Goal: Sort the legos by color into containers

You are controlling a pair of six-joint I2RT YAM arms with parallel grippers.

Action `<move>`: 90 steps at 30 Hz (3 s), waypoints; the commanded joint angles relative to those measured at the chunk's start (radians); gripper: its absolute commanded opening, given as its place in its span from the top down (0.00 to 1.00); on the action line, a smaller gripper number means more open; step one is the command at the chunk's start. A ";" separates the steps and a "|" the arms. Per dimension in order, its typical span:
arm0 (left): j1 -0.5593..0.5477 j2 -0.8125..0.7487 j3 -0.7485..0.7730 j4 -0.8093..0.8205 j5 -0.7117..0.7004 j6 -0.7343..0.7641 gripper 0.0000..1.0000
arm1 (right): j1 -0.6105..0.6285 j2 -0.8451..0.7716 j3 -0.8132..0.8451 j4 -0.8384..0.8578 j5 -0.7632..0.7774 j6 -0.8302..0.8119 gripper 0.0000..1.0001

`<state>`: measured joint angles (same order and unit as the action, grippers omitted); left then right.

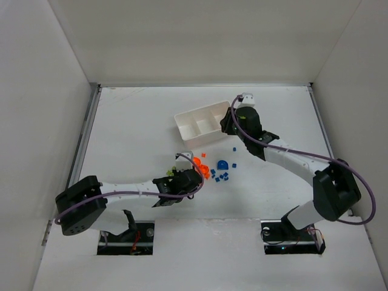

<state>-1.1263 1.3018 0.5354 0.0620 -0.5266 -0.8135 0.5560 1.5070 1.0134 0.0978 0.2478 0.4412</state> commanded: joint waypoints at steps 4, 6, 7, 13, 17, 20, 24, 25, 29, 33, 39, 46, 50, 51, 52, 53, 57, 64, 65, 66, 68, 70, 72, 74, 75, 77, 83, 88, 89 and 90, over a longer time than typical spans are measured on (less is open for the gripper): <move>0.033 0.066 0.008 -0.002 -0.067 -0.111 0.77 | 0.055 -0.093 -0.082 0.045 0.021 0.025 0.63; 0.049 0.085 0.012 0.016 -0.066 -0.111 0.75 | 0.066 -0.108 -0.101 0.046 0.025 0.030 0.63; 0.052 0.094 0.014 0.027 -0.067 -0.113 0.72 | 0.072 -0.116 -0.111 0.046 0.025 0.036 0.63; 0.069 0.140 0.018 0.081 -0.059 -0.113 0.63 | 0.092 -0.122 -0.144 0.060 0.027 0.056 0.62; 0.078 0.171 0.032 0.082 -0.058 -0.098 0.62 | 0.107 -0.114 -0.151 0.072 0.027 0.059 0.62; 0.089 0.177 0.040 0.078 -0.044 -0.096 0.62 | 0.107 -0.111 -0.153 0.074 0.027 0.062 0.62; 0.116 0.165 0.034 0.068 -0.056 -0.095 0.62 | 0.109 -0.110 -0.157 0.079 0.027 0.062 0.62; 0.119 0.150 0.031 0.062 -0.053 -0.096 0.62 | 0.109 -0.110 -0.160 0.079 0.027 0.063 0.62; 0.078 0.102 0.003 0.055 -0.058 -0.099 0.68 | 0.109 -0.114 -0.170 0.083 0.027 0.070 0.62; 0.041 0.094 0.015 0.004 -0.056 -0.121 0.71 | 0.110 -0.123 -0.171 0.086 0.027 0.074 0.62; 0.044 0.116 0.037 0.004 -0.062 -0.118 0.71 | 0.123 -0.120 -0.174 0.091 0.027 0.080 0.62; 0.061 0.208 0.078 0.044 -0.067 -0.089 0.68 | 0.140 -0.137 -0.188 0.091 0.033 0.091 0.62; 0.056 0.235 0.089 0.044 -0.070 -0.084 0.70 | 0.153 -0.142 -0.188 0.091 0.034 0.093 0.62; 0.056 0.240 0.089 0.041 -0.075 -0.084 0.71 | 0.153 -0.145 -0.188 0.091 0.034 0.093 0.62; 0.056 0.244 0.089 0.035 -0.079 -0.085 0.72 | 0.155 -0.148 -0.190 0.092 0.036 0.093 0.62; 0.056 0.249 0.089 0.032 -0.079 -0.085 0.73 | 0.155 -0.152 -0.191 0.095 0.036 0.094 0.62; 0.056 0.280 0.101 0.010 -0.105 -0.084 0.74 | 0.161 -0.182 -0.211 0.103 0.036 0.103 0.62; 0.049 0.294 0.112 -0.014 -0.102 -0.070 0.85 | 0.158 -0.229 -0.274 0.125 0.036 0.134 0.62; 0.043 0.283 0.107 -0.025 -0.105 -0.070 0.86 | 0.158 -0.232 -0.279 0.125 0.036 0.136 0.62; 0.035 0.266 0.101 -0.040 -0.113 -0.070 0.87 | 0.158 -0.232 -0.282 0.126 0.036 0.137 0.62; 0.027 0.234 0.087 -0.071 -0.133 -0.081 0.87 | 0.158 -0.231 -0.285 0.125 0.036 0.137 0.62; 0.023 0.206 0.080 -0.096 -0.131 -0.090 0.87 | 0.158 -0.229 -0.289 0.120 0.036 0.139 0.61; 0.015 0.183 0.072 -0.103 -0.131 -0.082 0.90 | 0.163 -0.228 -0.297 0.120 0.036 0.145 0.61; 0.016 0.165 0.063 -0.099 -0.131 -0.081 0.92 | 0.173 -0.228 -0.305 0.112 0.038 0.146 0.61; 0.023 0.150 0.060 -0.096 -0.125 -0.082 0.92 | 0.184 -0.229 -0.312 0.106 0.041 0.148 0.61; 0.030 0.093 0.057 -0.093 -0.113 -0.081 0.93 | 0.215 -0.235 -0.337 0.089 0.056 0.160 0.61; 0.102 -0.096 0.072 -0.064 -0.099 -0.044 0.94 | 0.345 -0.223 -0.394 0.025 0.108 0.215 0.71; 0.262 -0.107 0.145 0.114 0.005 0.045 0.93 | 0.428 -0.245 -0.456 -0.001 0.131 0.296 0.66; 0.286 -0.092 0.167 0.151 0.038 0.051 0.93 | 0.439 -0.248 -0.472 0.003 0.131 0.315 0.64; 0.315 -0.063 0.198 0.195 0.081 0.059 0.93 | 0.448 -0.246 -0.481 0.008 0.131 0.332 0.63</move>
<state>-0.8825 1.1999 0.6399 0.0868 -0.5564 -0.8158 0.9756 1.2884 0.5636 0.1024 0.3420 0.6918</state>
